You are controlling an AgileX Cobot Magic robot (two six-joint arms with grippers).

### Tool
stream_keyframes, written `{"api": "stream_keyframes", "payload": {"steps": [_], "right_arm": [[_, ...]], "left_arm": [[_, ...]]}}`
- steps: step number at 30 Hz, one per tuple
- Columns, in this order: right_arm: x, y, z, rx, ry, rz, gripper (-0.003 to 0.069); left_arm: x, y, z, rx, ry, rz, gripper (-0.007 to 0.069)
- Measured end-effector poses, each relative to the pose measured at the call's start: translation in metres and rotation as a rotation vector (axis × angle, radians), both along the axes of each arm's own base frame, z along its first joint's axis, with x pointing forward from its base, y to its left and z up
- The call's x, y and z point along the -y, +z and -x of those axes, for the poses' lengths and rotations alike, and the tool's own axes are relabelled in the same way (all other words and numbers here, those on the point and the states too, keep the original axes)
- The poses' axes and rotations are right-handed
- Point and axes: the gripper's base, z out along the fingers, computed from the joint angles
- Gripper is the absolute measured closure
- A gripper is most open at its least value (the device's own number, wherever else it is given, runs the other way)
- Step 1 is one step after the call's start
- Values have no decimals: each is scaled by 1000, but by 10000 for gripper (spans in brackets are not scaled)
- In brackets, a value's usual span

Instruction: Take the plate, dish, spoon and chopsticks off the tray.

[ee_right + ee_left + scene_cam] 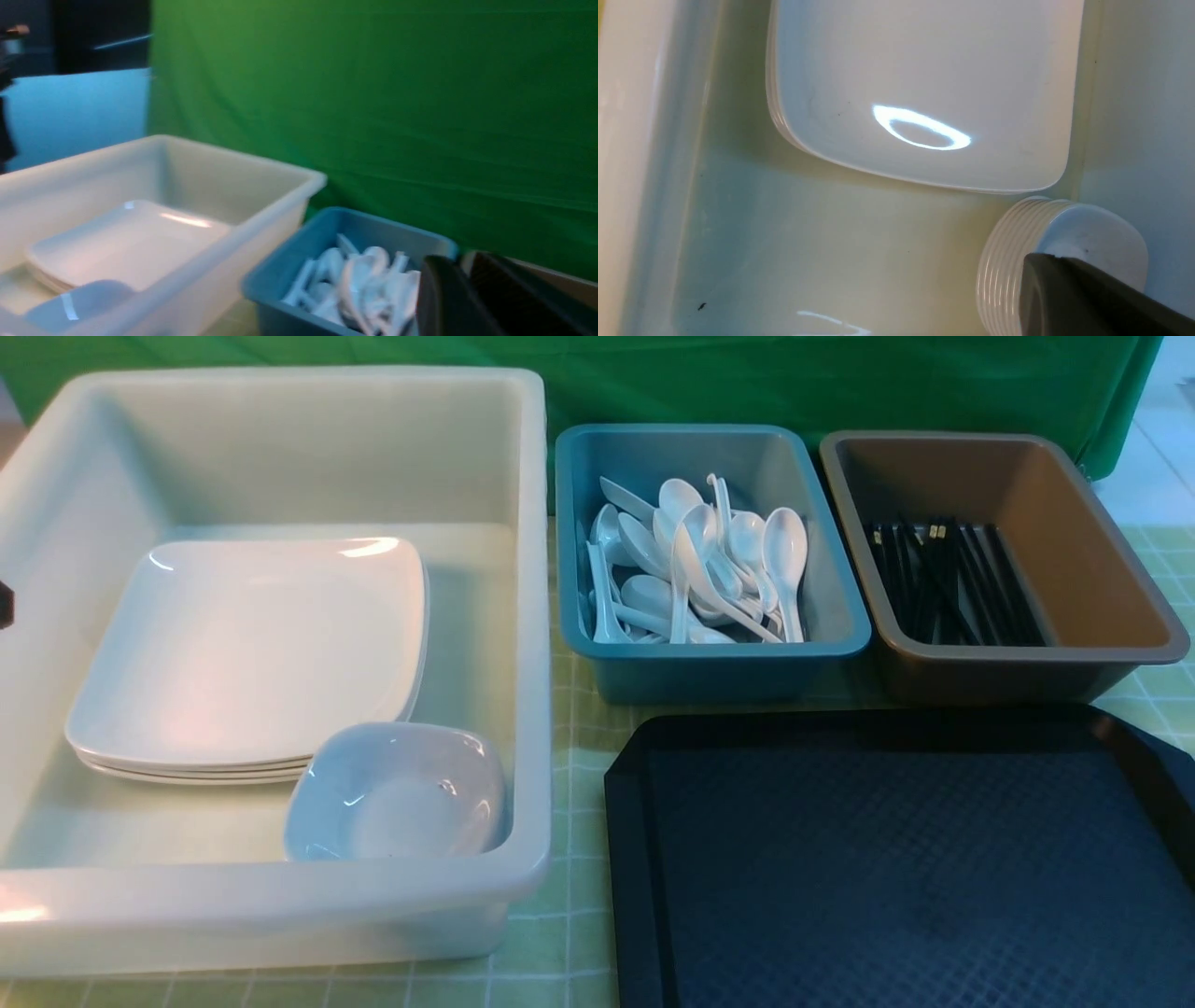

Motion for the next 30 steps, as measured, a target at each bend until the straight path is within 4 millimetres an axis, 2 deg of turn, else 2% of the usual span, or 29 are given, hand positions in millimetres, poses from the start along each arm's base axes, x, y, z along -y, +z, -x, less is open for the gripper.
{"api": "stream_keyframes", "payload": {"steps": [2, 4, 6, 9, 11, 13, 16, 26, 30], "right_arm": [[12, -29, 6, -2, -141, 1, 564], [16, -42, 8, -4, -201, 1, 559], [22, -67, 9, -38, -305, 11, 550], [26, -87, 9, -83, -374, 21, 540], [29, -114, 7, -189, -434, 42, 530], [30, -128, 6, -255, -443, 56, 525], [30, -137, 6, -301, -445, 66, 519], [29, -135, 5, -280, -423, 64, 500], [29, -135, 5, -279, -423, 64, 489]], "left_arm": [[-1, 0, 0, -5, 0, -9, 636], [-1, 0, 0, -6, 0, -12, 636], [-1, -1, 1, -8, 0, -17, 636], [-2, -1, 1, -11, 0, -24, 636], [-3, -1, 1, -16, 0, -35, 636], [-3, -2, 1, -18, 0, -40, 636], [-3, -2, 1, -19, 0, -41, 636], [-2, 1, 5, -12, -1, -47, 636], [9, 8, 25, 19, -7, -57, 636]]}}
